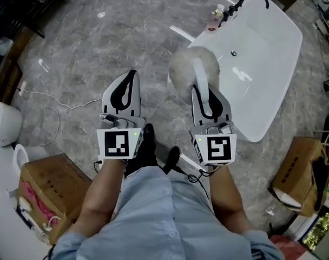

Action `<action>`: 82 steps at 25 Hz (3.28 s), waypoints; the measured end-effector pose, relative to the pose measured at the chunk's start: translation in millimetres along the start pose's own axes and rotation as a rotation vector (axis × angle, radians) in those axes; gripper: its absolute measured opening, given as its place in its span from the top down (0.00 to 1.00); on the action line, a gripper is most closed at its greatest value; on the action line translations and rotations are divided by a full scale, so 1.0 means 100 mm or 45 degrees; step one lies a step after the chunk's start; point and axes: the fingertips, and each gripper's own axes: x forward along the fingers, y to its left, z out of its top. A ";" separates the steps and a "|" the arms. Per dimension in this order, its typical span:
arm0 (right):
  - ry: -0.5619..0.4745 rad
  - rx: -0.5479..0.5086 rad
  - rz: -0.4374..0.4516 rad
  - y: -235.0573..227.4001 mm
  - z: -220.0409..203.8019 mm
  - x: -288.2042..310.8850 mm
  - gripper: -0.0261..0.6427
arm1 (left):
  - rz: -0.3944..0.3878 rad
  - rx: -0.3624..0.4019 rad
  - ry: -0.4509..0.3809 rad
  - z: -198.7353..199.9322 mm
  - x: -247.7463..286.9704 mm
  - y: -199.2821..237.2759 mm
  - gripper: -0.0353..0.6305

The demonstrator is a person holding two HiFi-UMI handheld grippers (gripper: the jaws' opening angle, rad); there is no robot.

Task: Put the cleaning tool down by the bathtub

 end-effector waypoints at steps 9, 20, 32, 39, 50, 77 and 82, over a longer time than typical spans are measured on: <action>0.154 0.016 0.050 0.16 -0.61 0.56 0.81 | -0.021 -0.010 0.127 -0.72 0.32 0.41 0.92; 0.292 0.047 0.116 0.45 -1.38 1.11 0.81 | -0.036 -0.091 0.201 -1.66 0.53 0.73 0.92; 0.364 0.083 0.224 0.68 -2.30 1.58 0.81 | -0.059 -0.125 0.320 -2.77 0.69 0.78 0.92; 0.442 0.086 0.307 1.03 -2.95 1.79 0.81 | -0.046 -0.204 0.336 -3.37 0.68 0.90 0.92; 0.463 0.063 0.339 1.07 -3.58 1.73 0.81 | -0.061 -0.211 0.348 -3.98 0.60 0.68 0.92; 0.641 -0.030 0.473 1.48 -6.37 2.14 0.81 | -0.027 -0.220 0.377 -6.50 0.40 0.58 0.92; 0.654 -0.052 0.494 1.52 -6.71 2.11 0.81 | -0.062 -0.183 0.398 -6.86 0.30 0.43 0.92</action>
